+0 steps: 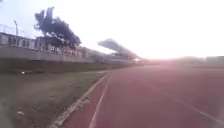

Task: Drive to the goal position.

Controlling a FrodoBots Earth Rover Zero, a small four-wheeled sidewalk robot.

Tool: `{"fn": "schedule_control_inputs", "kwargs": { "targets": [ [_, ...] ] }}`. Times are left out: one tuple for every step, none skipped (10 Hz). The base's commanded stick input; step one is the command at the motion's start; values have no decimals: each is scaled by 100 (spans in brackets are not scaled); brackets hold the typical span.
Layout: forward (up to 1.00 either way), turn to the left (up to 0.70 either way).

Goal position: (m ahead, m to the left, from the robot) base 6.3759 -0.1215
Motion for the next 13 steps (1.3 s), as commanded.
{"fn": "schedule_control_inputs", "kwargs": {
  "targets": [
    [70, -35],
    [70, -35],
    [70, -35],
    [70, -18],
    [70, -7],
    [70, -30],
    [70, -6],
    [70, -7],
    [70, -26],
    [70, -25],
    [70, -13],
    [70, -1],
    [70, 0]
  ]
}}
